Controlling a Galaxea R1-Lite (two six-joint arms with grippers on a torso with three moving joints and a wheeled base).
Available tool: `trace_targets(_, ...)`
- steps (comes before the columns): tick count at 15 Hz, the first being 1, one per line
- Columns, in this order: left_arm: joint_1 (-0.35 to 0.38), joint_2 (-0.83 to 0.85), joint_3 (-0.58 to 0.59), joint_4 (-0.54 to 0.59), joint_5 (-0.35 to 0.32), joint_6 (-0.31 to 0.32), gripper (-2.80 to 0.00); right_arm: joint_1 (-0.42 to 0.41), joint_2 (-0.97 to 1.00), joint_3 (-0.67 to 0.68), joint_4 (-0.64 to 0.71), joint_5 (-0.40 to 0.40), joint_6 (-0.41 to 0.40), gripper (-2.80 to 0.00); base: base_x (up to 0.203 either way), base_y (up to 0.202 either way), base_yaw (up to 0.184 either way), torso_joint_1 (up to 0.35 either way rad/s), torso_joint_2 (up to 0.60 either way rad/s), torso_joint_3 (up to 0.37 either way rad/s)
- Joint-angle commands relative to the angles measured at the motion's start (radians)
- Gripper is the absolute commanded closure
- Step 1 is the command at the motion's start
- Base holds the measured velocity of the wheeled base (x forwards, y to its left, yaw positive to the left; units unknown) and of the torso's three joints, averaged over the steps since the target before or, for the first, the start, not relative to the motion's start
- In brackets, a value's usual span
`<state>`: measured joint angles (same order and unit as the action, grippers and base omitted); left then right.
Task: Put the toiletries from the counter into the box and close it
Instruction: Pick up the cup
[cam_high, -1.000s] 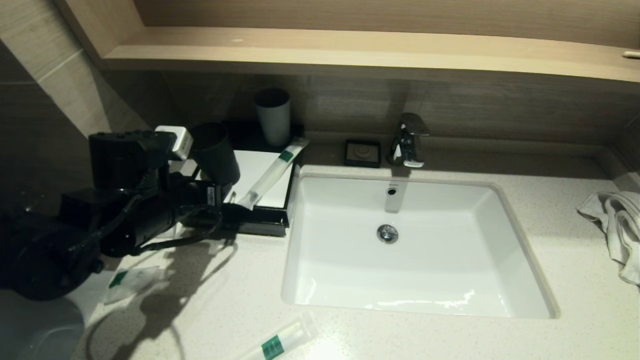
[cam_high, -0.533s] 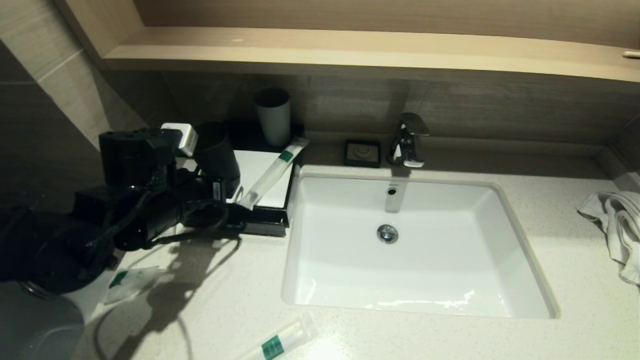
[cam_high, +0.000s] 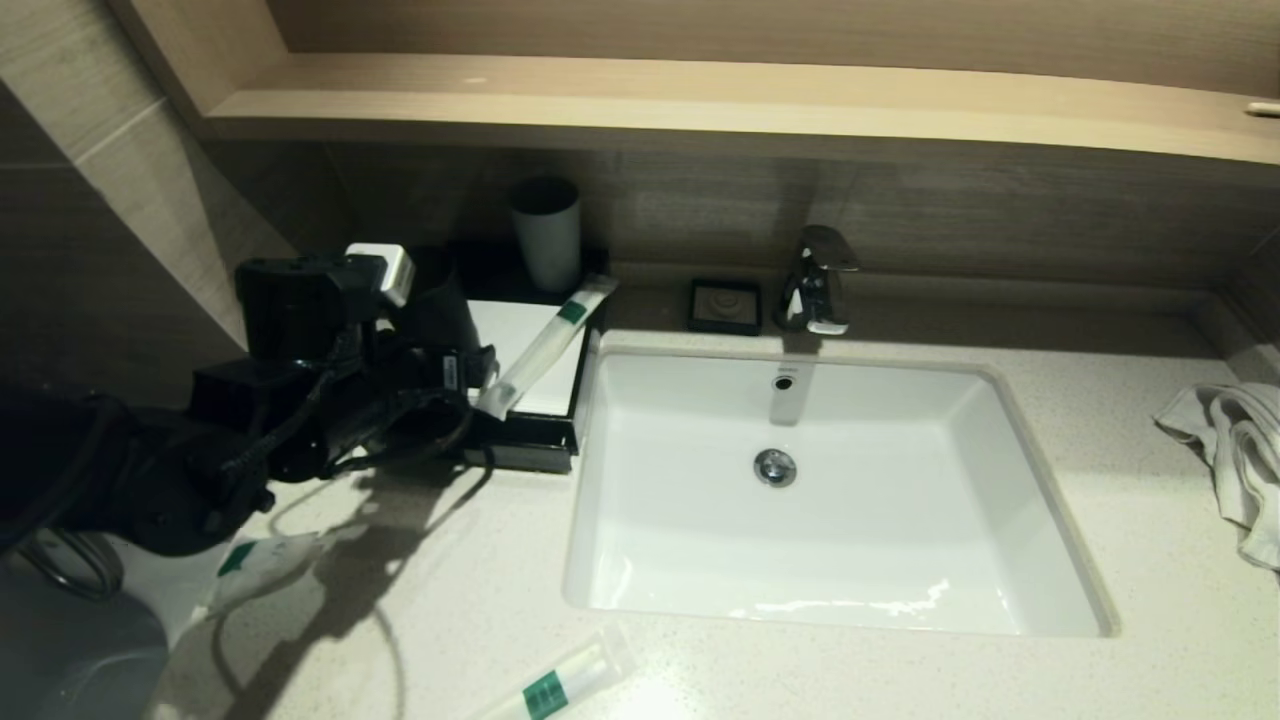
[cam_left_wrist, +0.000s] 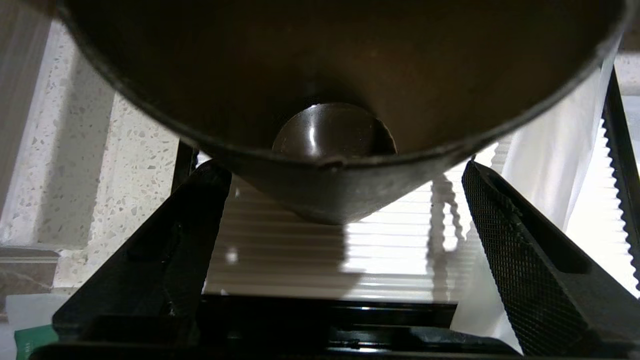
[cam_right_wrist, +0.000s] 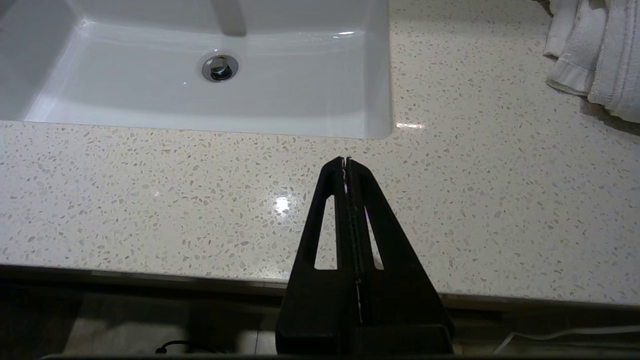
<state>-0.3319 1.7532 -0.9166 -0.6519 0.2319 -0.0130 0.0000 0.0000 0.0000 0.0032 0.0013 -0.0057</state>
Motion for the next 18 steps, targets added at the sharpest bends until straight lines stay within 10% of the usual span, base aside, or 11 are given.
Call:
trace_targets(1, 0.000, 0.024, -0.004, -0.028, 0.005, -0.001, -2.80, 0.000, 0.000, 0.000, 0.000, 0.000, 0.000, 0.00, 0.000, 0.000, 0.000, 0.000, 0.00, 0.000)
trace_targets(18, 0.001, 0.077, -0.050, -0.080, 0.050, -0.045, -2.80, 0.000, 0.000, 0.000, 0.000, 0.000, 0.000, 0.00, 0.000, 0.000, 0.000, 0.000, 0.00, 0.000)
